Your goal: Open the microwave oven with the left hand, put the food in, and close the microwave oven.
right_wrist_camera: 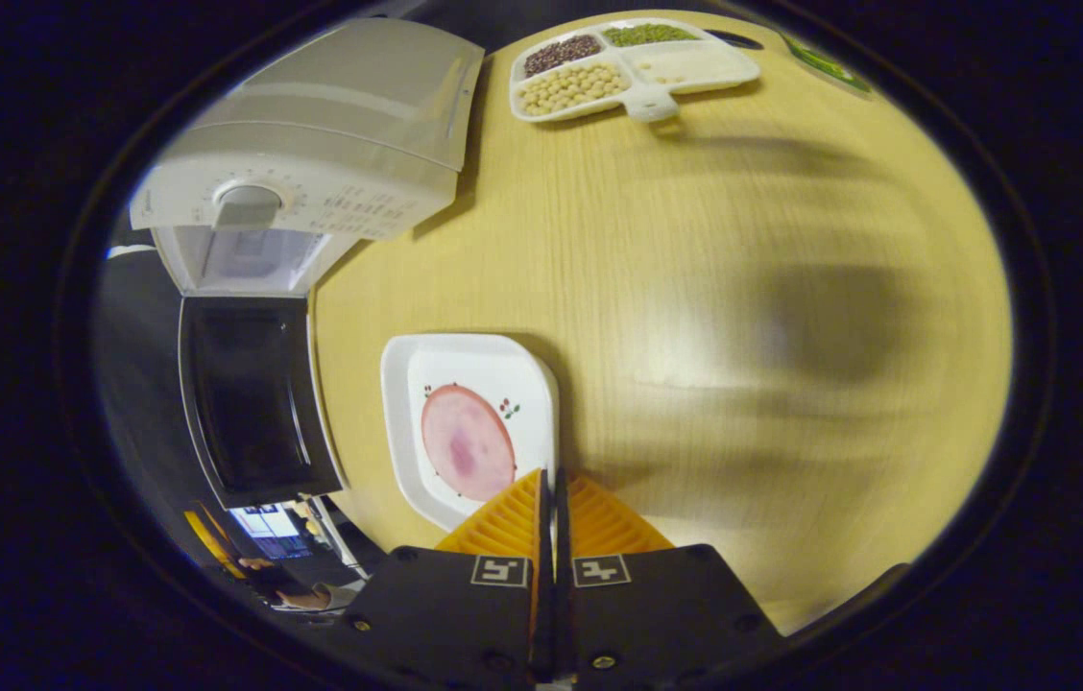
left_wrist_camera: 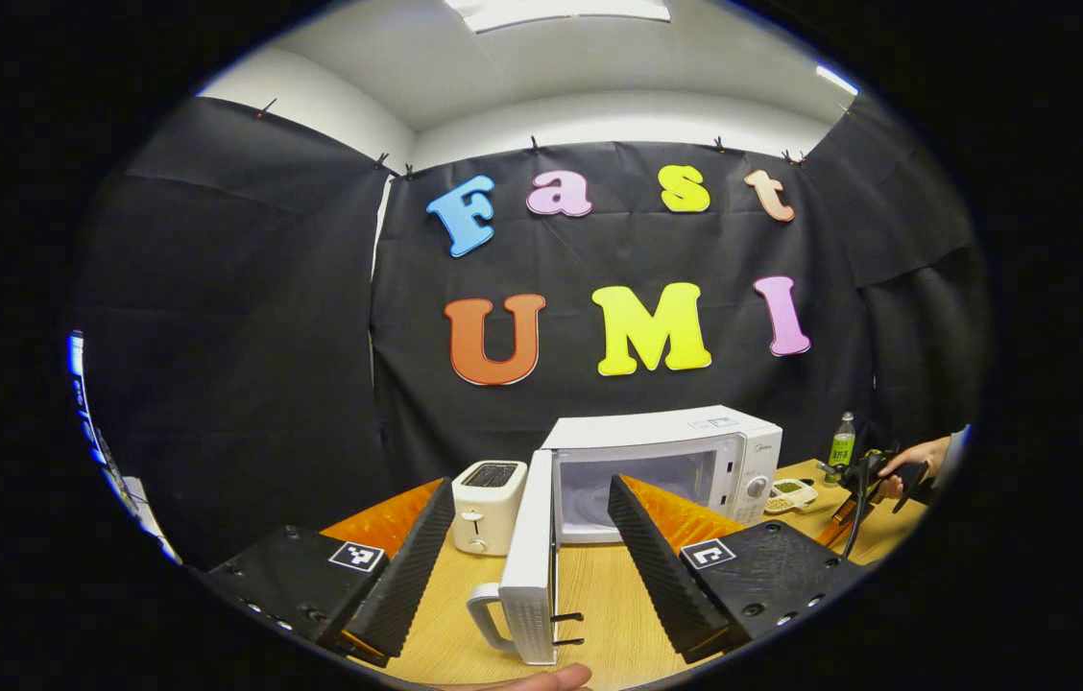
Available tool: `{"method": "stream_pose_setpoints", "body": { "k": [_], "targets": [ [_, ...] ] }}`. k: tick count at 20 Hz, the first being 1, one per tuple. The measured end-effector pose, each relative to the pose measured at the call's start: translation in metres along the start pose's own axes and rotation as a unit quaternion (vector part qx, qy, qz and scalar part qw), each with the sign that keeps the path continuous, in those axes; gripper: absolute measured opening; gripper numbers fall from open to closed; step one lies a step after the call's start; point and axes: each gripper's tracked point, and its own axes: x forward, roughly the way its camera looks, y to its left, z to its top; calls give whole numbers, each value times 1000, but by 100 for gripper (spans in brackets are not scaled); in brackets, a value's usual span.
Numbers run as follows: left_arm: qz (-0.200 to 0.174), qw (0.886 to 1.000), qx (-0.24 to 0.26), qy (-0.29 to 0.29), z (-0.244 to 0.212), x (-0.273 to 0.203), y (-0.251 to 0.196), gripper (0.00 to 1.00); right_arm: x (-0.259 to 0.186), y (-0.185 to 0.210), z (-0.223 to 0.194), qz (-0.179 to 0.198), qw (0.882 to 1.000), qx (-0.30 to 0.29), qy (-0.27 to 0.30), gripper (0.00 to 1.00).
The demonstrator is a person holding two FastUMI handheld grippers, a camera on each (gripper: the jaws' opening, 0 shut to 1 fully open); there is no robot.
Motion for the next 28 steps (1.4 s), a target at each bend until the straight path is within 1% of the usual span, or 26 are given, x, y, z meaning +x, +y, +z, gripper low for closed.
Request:
{"method": "stream_pose_setpoints", "body": {
  "k": [1, 2, 3, 4, 5, 6, 7, 8, 12, 14, 15, 16, 18, 19, 20, 21, 24, 26, 28],
  "targets": [
    [0, 1000, 0, -2, 0, 0, 2, 96, -5, -1, -1, -3, 1000, -3, -8, 4],
    [0, 1000, -1, -3, 1, 0, 4, 96, -10, 1, -2, -4, 1000, -7, -14, 0],
    [0, 1000, -3, -2, -1, -2, 5, 96, -14, 5, -5, -2, 1000, -10, -17, 3],
    [3, 1000, -5, -1, -3, -2, 8, 96, -20, 11, -6, -1, 1000, -13, -23, 4],
    [6, 1000, -7, -1, -5, 0, 12, 96, -24, 19, -7, 4, 999, -18, -28, 4],
    [8, 1000, -8, 1, -8, 1, 14, 96, -30, 29, -9, 10, 999, -23, -36, 0],
    [12, 1000, -10, 2, -10, 1, 19, 96, -32, 40, -10, 15, 999, -29, -44, 0],
    [14, 1000, -13, 1, -11, 1, 22, 96, -35, 52, -12, 19, 998, -32, -50, 4],
    [14, 999, -30, 4, -13, -2, 34, 96, -26, 98, -13, 22, 996, -34, -80, 4],
    [23, 999, -33, 7, -16, -3, 47, 96, -15, 122, -15, 27, 995, -45, -89, 4],
    [26, 999, -32, 9, -18, -3, 52, 96, -8, 133, -17, 30, 994, -42, -91, 0],
    [29, 999, -31, 12, -21, -4, 57, 96, -1, 143, -19, 36, 994, -33, -94, 4],
    [37, 999, -31, 13, -24, -9, 69, 96, 16, 165, -22, 44, 994, -21, -97, 4],
    [38, 999, -32, 14, -26, -11, 73, 96, 22, 174, -24, 45, 994, -16, -97, 0],
    [40, 999, -32, 15, -26, -13, 78, 96, 29, 186, -26, 49, 994, -11, -98, 0],
    [43, 998, -32, 16, -27, -13, 82, 96, 33, 197, -26, 58, 993, -6, -101, 4],
    [52, 998, -30, 22, -31, -17, 98, 96, 43, 227, -21, 83, 989, 20, -119, 4],
    [57, 997, -34, 26, -34, -18, 109, 96, 46, 244, -10, 95, 983, 55, -146, 4],
    [63, 997, -34, 29, -35, -20, 117, 96, 50, 262, 6, 112, 973, 93, -180, 4]
  ]
}}
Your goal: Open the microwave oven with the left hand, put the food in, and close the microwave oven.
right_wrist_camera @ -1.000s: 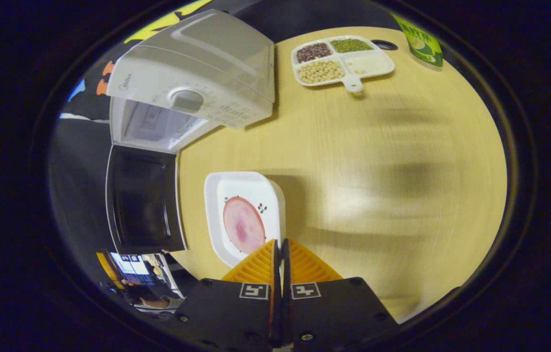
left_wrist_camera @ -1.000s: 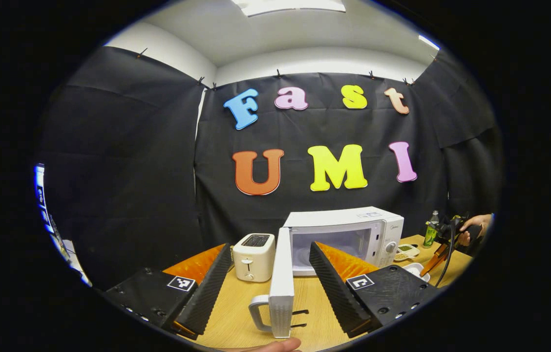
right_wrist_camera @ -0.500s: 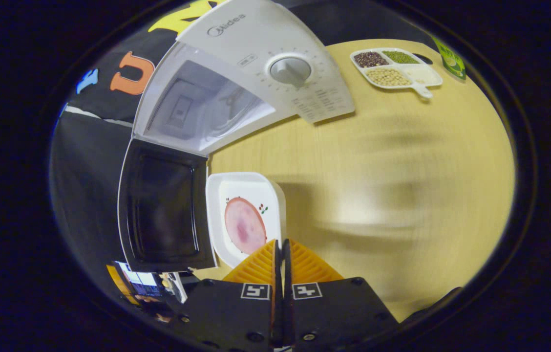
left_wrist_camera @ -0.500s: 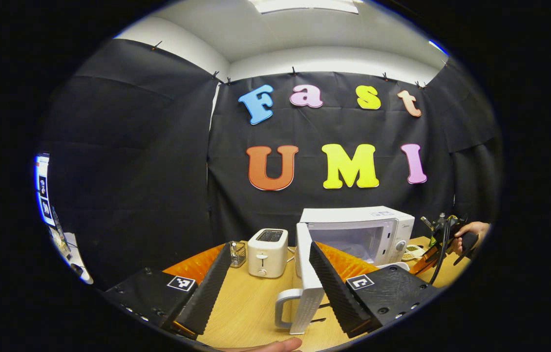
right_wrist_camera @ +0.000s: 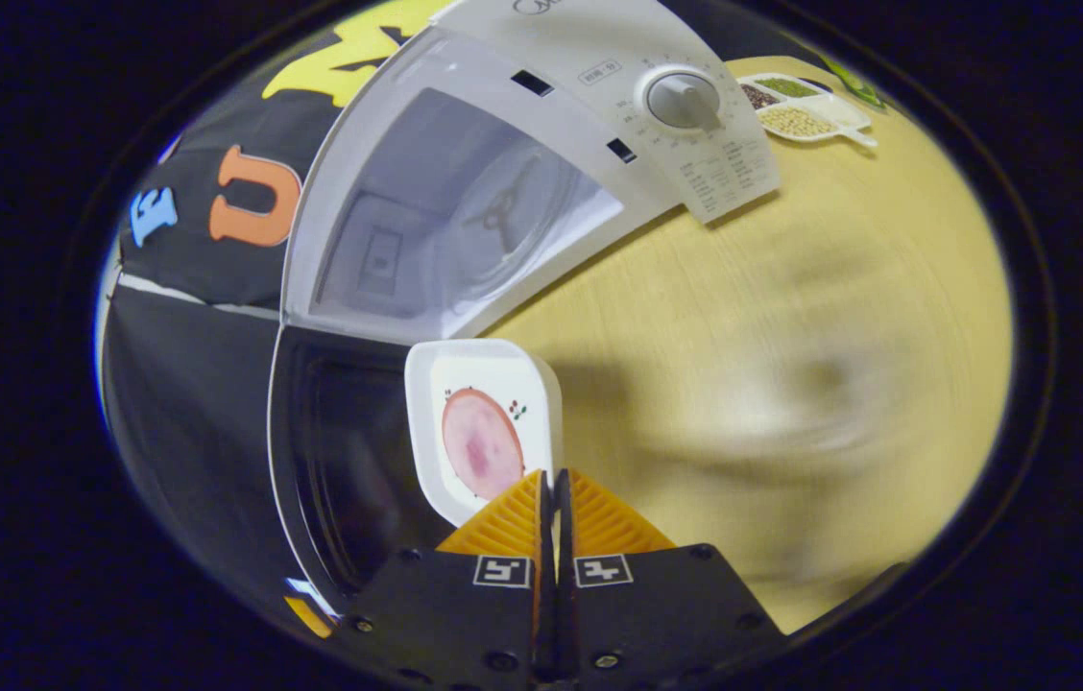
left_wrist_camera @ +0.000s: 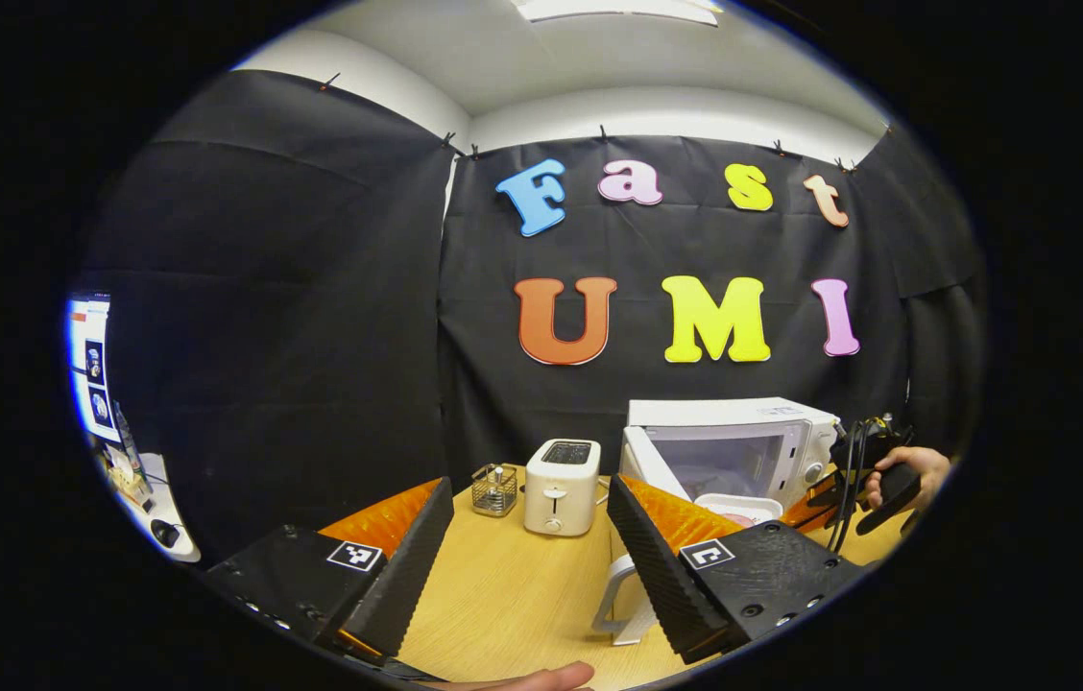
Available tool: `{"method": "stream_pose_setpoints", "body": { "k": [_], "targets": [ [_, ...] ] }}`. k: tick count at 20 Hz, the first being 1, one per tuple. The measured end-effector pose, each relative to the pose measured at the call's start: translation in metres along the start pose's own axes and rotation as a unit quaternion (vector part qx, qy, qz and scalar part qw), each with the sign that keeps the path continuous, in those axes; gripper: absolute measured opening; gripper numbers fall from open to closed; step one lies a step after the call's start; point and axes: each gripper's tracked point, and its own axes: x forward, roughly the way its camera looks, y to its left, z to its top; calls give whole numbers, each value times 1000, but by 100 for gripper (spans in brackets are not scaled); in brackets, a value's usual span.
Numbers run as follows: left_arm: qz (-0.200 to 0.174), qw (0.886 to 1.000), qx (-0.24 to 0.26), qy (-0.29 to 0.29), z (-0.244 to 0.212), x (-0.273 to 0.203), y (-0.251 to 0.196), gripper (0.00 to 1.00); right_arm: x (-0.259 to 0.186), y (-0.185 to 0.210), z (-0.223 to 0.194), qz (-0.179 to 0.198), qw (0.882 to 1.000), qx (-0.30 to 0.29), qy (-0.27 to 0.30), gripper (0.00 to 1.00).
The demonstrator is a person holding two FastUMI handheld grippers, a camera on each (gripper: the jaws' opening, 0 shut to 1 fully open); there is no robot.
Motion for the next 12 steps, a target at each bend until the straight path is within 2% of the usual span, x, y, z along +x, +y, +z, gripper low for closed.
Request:
{"method": "stream_pose_setpoints", "body": {
  "k": [3, 6, 11, 12],
  "targets": [
    [13, 1000, 2, -5, 6, -4, 15, 96, 24, 24, 21, 20, 996, 56, -61, 4],
    [15, 1000, -8, -12, 11, -7, 19, 96, 52, 41, 35, 41, 987, 113, -107, 4],
    [-3, 1000, -7, -2, 4, -5, 11, 96, 83, 55, 64, 61, 967, 176, -174, 4],
    [-12, 1000, -10, -2, 4, -5, 6, 96, 88, 56, 70, 62, 962, 185, -190, 0]
  ]
}}
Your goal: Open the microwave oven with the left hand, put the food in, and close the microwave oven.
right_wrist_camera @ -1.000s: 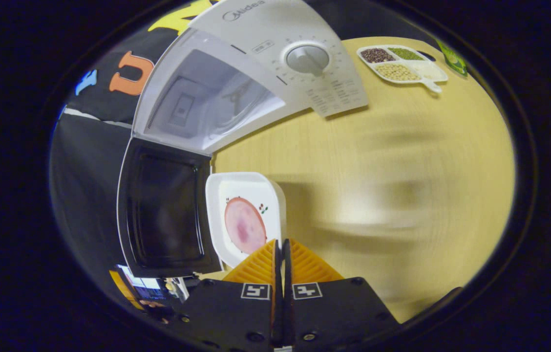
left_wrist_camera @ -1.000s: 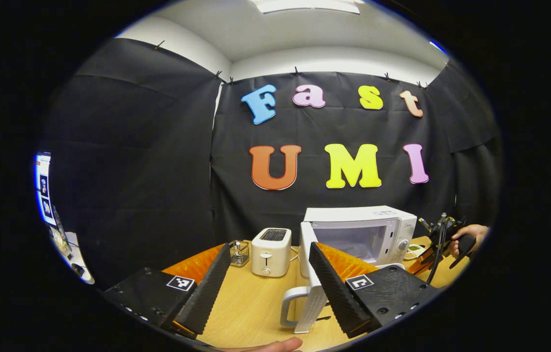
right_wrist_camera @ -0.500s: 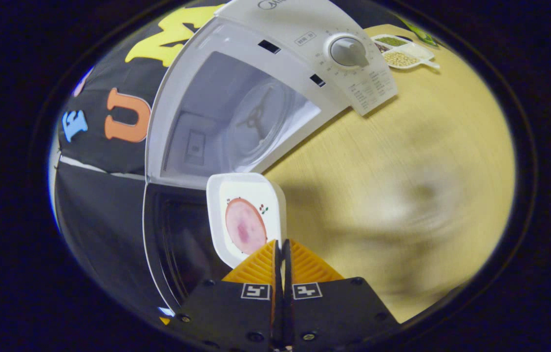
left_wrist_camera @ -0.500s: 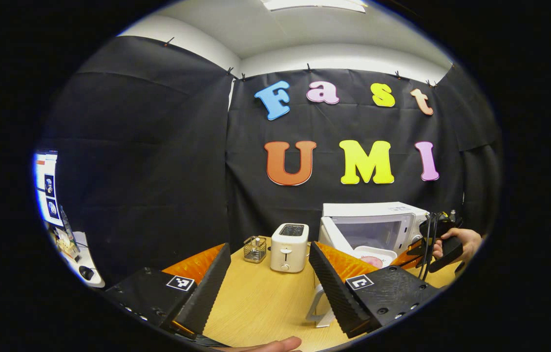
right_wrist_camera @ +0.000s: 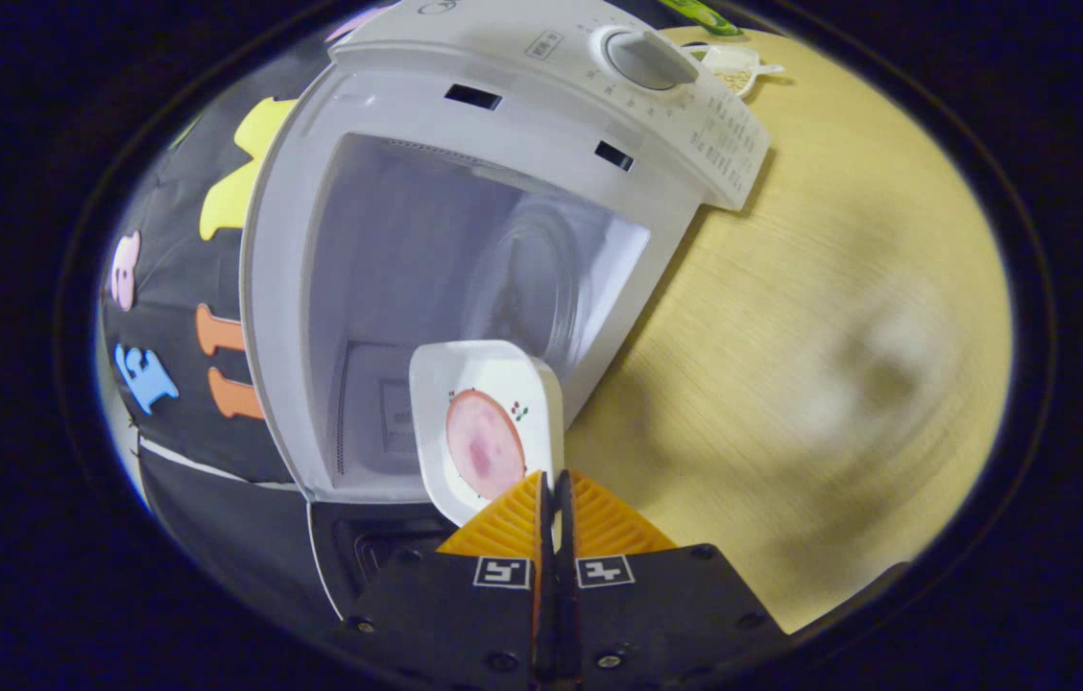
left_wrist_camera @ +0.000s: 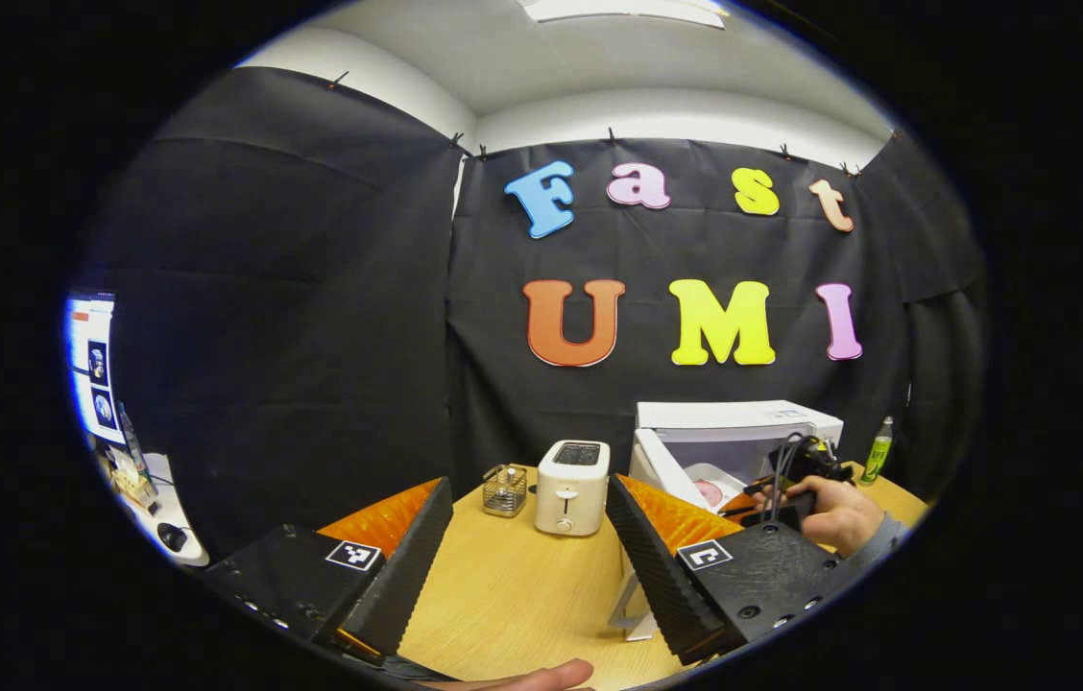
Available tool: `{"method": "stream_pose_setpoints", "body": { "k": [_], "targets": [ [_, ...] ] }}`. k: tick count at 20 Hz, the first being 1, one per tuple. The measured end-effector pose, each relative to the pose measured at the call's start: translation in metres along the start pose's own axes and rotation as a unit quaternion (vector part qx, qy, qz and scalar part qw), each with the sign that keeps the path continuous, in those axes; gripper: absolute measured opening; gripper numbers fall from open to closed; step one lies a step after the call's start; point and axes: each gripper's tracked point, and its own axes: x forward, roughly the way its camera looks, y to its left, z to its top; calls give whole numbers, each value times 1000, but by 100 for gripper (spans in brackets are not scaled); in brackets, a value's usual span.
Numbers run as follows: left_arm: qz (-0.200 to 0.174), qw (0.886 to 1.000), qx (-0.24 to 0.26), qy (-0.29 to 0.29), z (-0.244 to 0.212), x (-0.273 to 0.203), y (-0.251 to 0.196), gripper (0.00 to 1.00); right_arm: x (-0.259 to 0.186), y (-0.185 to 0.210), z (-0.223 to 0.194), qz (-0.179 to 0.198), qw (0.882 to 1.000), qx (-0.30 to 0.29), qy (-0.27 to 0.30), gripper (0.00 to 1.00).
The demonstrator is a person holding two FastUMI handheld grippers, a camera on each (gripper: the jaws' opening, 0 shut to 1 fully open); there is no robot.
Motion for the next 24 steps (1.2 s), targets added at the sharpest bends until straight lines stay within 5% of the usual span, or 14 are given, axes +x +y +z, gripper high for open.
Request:
{"method": "stream_pose_setpoints", "body": {
  "k": [11, 12, 13, 20, 21, 22, 24],
  "targets": [
    [-33, 999, -1, 17, -8, -8, -16, 96, 63, 23, 70, 67, 977, 111, -167, 6],
    [-37, 999, -5, 13, -4, -9, -17, 96, 65, 19, 74, 63, 976, 107, -180, 0],
    [-41, 999, -7, 9, -3, -9, -19, 96, 67, 15, 79, 60, 975, 95, -193, 7],
    [-54, 998, 17, 21, -10, -9, -41, 96, 79, 25, 82, 83, 972, 32, -219, 11],
    [-52, 998, 22, 21, -12, -9, -40, 96, 81, 28, 79, 95, 970, 33, -221, 3],
    [-50, 998, 23, 22, -12, -10, -40, 96, 84, 30, 74, 100, 970, 27, -218, 13],
    [-60, 998, 9, 25, -10, -15, -45, 96, 86, 34, 65, 114, 970, -5, -217, 17]
  ]
}}
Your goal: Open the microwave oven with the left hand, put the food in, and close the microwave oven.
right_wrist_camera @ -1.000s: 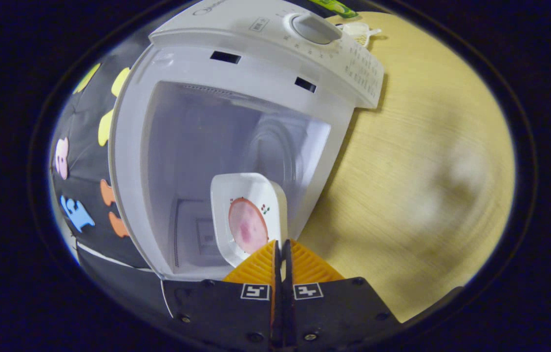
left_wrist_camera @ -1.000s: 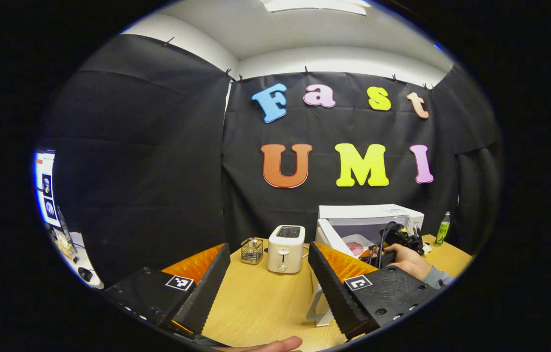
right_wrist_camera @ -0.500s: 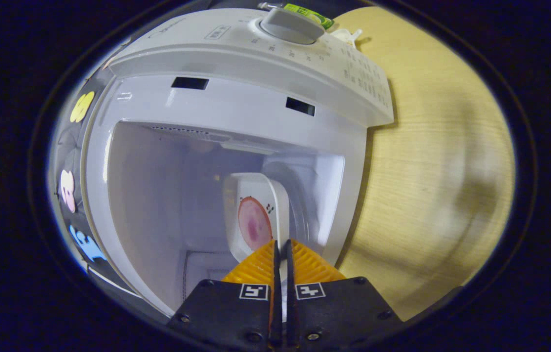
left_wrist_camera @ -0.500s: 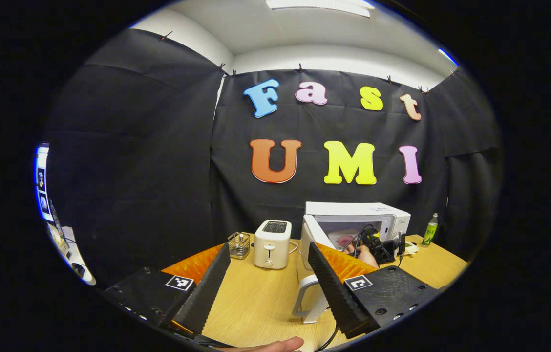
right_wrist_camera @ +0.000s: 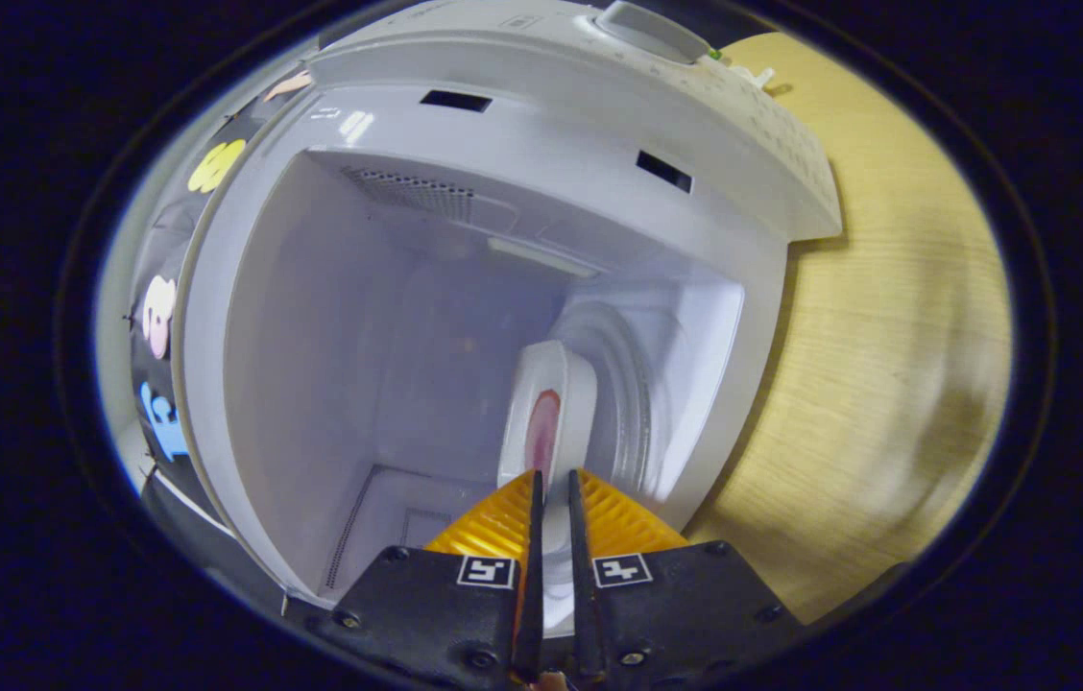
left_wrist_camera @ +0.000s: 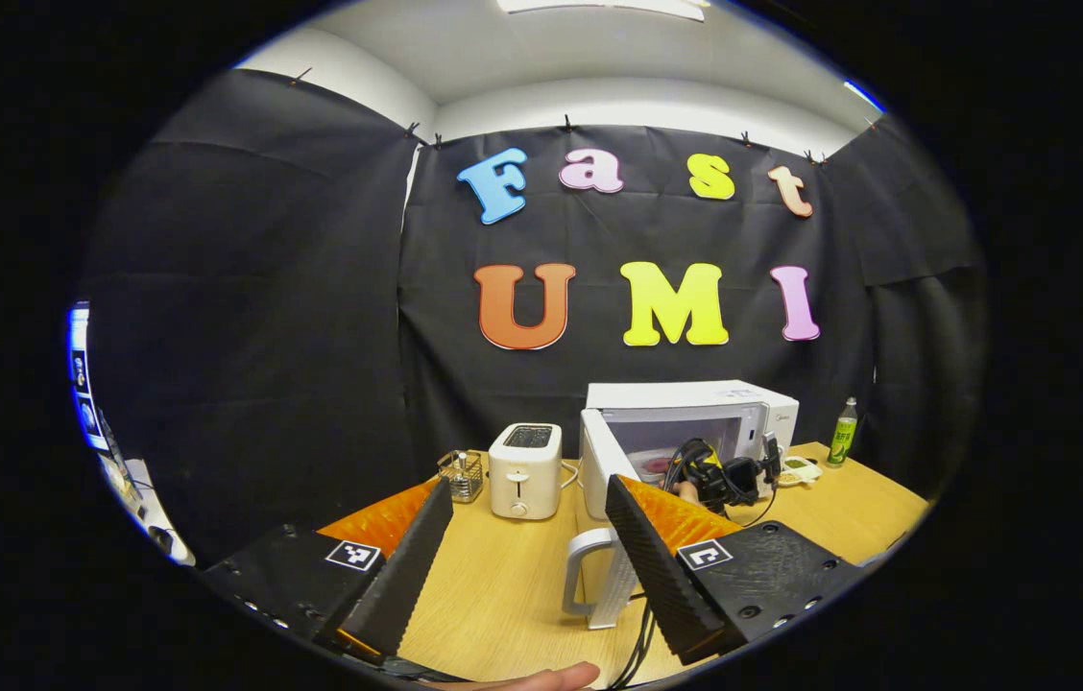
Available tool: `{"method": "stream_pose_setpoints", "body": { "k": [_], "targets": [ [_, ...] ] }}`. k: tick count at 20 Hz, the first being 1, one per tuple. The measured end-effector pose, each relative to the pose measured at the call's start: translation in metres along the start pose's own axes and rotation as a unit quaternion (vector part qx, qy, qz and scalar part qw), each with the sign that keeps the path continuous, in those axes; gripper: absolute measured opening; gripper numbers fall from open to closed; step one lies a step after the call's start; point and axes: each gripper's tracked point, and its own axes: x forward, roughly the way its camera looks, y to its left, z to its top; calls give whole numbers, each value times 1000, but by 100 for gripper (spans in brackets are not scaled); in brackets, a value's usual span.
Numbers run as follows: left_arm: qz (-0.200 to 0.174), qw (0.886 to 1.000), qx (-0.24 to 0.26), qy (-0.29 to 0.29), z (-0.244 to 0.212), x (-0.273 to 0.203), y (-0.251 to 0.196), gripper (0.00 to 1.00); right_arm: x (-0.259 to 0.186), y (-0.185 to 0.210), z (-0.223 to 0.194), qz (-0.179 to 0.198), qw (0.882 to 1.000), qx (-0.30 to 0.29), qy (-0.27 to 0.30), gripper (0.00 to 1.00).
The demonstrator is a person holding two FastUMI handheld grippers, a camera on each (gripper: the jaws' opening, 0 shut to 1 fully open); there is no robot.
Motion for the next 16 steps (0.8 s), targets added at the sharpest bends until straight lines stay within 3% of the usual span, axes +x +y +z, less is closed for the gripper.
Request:
{"method": "stream_pose_setpoints", "body": {
  "k": [1, 2, 3, 4, 5, 6, 7, 9, 11, 13, 14, 15, 16],
  "targets": [
    [-10, 1000, -11, -3, 3, -3, -6, 96, 0, 0, 1, 8, 1000, -15, -9, 17],
    [-20, 1000, -20, -8, 8, -5, -9, 96, 0, 3, -1, 17, 999, -32, -15, 4],
    [-27, 999, -29, -13, 11, -7, -10, 96, 0, 3, -1, 21, 998, -50, -19, 5],
    [-31, 999, -36, -16, 15, -9, -11, 96, -2, 7, -4, 29, 997, -70, -17, 23],
    [-32, 998, -41, -20, 16, -11, -9, 96, -3, 8, -5, 32, 995, -89, -17, 14],
    [-31, 998, -42, -21, 16, -12, -7, 96, -4, 10, -8, 38, 993, -112, -12, 36],
    [-27, 999, -41, -22, 15, -12, -4, 96, -4, 14, -7, 51, 989, -139, -15, 40],
    [-11, 999, -33, -22, 14, -12, 3, 96, -4, 18, -5, 66, 975, -209, -42, 58],
    [-2, 1000, -23, -20, 10, -13, 5, 96, -9, 17, -2, 64, 962, -260, -51, 93],
    [4, 1000, -12, -17, 6, -12, 7, 96, -12, 15, -3, 62, 956, -285, -39, 93],
    [6, 1000, -8, -15, 4, -13, 8, 96, -14, 14, -3, 63, 952, -297, -34, 82],
    [9, 1000, -5, -11, 1, -11, 10, 96, -16, 13, 0, 60, 946, -316, -35, 100],
    [13, 1000, -6, -8, -2, -10, 12, 96, -19, 12, 5, 61, 938, -338, -43, 94]
  ]
}}
